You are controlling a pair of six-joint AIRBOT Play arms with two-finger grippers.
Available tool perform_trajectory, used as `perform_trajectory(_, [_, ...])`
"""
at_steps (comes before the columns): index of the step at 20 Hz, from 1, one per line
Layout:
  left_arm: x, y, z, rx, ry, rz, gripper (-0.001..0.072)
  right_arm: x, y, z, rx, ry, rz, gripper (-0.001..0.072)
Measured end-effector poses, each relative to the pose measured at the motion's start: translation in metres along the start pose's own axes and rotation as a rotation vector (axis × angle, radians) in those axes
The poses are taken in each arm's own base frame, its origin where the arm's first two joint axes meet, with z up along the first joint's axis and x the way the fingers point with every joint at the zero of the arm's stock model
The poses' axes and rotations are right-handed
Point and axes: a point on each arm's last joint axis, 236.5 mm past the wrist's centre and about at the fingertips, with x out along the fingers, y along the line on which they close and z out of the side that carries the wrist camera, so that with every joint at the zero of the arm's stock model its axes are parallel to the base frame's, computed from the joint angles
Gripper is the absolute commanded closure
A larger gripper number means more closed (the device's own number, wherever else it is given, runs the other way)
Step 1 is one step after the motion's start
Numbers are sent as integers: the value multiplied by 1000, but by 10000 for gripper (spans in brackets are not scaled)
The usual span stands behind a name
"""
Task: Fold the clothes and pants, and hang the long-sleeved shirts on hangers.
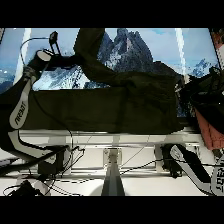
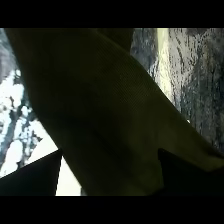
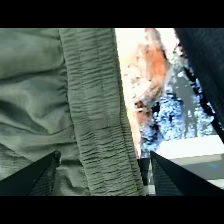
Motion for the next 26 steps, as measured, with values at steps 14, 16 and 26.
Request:
perform_trajectory(14, [50, 2, -43, 7, 101, 34, 690, 0, -3, 12, -2, -52, -14, 90])
perform_trajectory(16, [38, -13, -18, 89, 44, 14, 690, 0, -3, 13, -2, -53, -15, 90])
perform_trajectory(26, [-133, -161, 49, 558, -160, -118, 691, -1, -5, 17, -2, -70, -20, 90])
